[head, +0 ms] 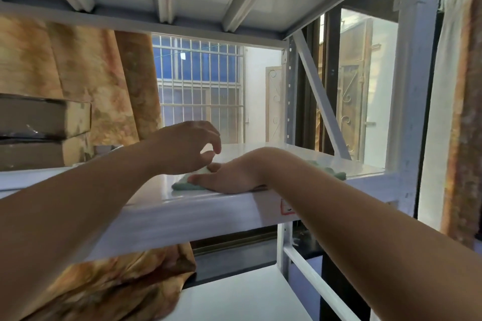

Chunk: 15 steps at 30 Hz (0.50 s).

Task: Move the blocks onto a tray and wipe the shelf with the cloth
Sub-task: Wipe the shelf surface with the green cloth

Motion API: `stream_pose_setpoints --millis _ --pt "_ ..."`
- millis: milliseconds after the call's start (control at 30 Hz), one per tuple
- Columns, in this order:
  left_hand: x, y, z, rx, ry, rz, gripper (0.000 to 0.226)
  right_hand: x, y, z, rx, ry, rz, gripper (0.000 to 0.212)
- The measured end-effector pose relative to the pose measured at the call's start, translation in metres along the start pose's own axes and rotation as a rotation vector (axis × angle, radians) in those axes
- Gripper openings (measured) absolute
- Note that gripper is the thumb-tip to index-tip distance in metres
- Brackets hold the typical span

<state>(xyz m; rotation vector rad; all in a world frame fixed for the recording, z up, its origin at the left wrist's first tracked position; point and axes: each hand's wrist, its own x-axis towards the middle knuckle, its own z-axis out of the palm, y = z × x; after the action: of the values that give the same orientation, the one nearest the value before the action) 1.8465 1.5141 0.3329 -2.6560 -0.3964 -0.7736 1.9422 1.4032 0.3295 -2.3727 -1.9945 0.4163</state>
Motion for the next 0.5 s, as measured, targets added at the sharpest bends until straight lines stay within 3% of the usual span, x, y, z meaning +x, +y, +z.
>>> stream_pose_setpoints --millis 100,267,500 --pt "-0.001 -0.008 -0.008 -0.065 -0.008 -0.068 0.012 0.001 -0.010 0.005 0.007 0.016 -0.079 0.069" --pt "0.004 -0.029 -0.020 -0.109 -0.215 -0.107 0.017 0.008 -0.010 0.003 -0.035 -0.039 -0.116 0.070" --pt "0.003 -0.068 -0.022 -0.063 -0.187 -0.214 0.015 0.061 -0.031 -0.016 -0.040 -0.111 -0.067 0.074"
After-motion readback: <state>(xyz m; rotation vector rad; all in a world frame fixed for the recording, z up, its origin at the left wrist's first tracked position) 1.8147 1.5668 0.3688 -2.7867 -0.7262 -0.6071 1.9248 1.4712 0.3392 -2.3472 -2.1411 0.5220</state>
